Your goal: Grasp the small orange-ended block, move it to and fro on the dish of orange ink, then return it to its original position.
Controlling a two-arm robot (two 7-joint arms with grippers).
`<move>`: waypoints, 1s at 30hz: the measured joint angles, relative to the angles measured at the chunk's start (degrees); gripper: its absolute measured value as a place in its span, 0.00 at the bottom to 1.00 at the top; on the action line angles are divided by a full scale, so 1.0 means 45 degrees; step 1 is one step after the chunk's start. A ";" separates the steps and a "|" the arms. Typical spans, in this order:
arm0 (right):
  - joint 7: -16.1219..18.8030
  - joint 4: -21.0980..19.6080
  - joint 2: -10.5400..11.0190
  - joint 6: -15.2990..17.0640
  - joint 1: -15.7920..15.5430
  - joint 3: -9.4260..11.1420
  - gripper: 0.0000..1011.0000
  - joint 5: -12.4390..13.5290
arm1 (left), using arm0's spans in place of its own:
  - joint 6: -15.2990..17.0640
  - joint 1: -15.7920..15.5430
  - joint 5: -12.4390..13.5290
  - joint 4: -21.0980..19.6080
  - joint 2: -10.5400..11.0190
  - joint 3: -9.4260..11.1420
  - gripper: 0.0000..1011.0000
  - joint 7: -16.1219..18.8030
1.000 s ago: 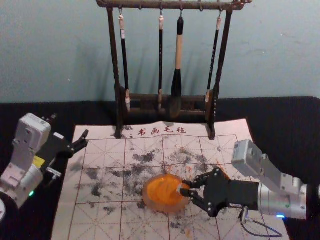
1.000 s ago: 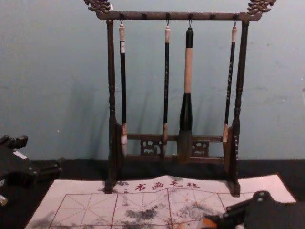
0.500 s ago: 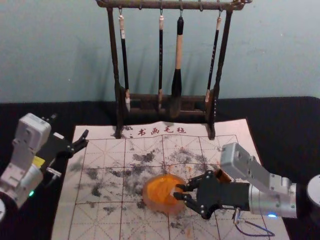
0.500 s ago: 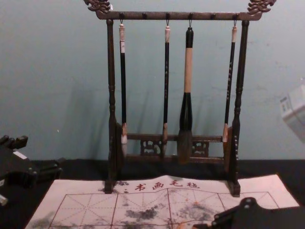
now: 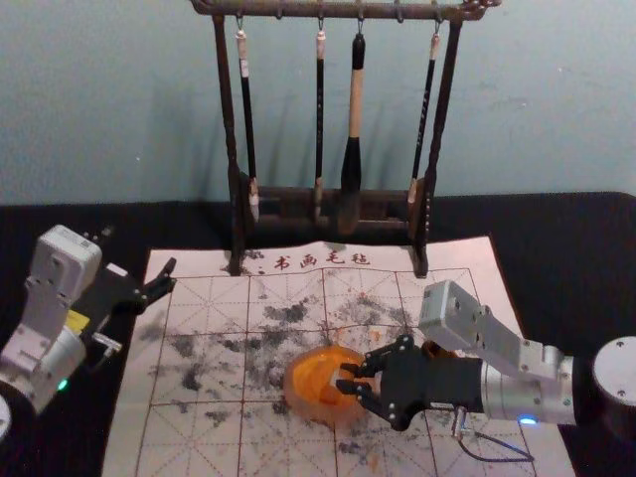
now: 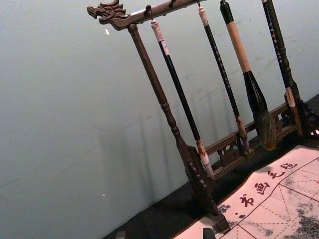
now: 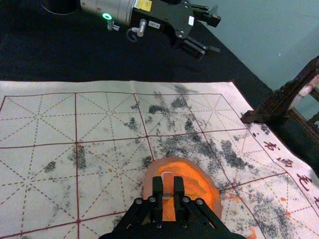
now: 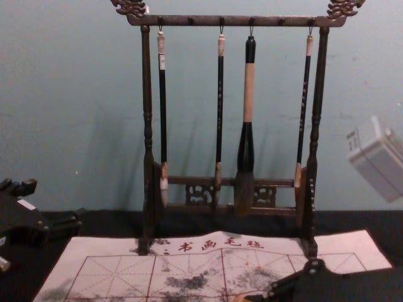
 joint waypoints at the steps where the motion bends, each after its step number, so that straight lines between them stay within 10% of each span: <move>1: 0.0000 0.0022 -0.0014 0.0008 0.0027 -0.0013 0.09 -0.0016 | 0.0000 -0.0001 0.0000 0.0000 0.0000 0.0000 0.99 0.0000; 30: -0.0392 0.0584 -0.0285 0.0391 0.0535 0.0076 0.09 -0.0502 | -0.0001 0.0000 0.0000 0.0000 0.0000 0.0000 0.99 0.0000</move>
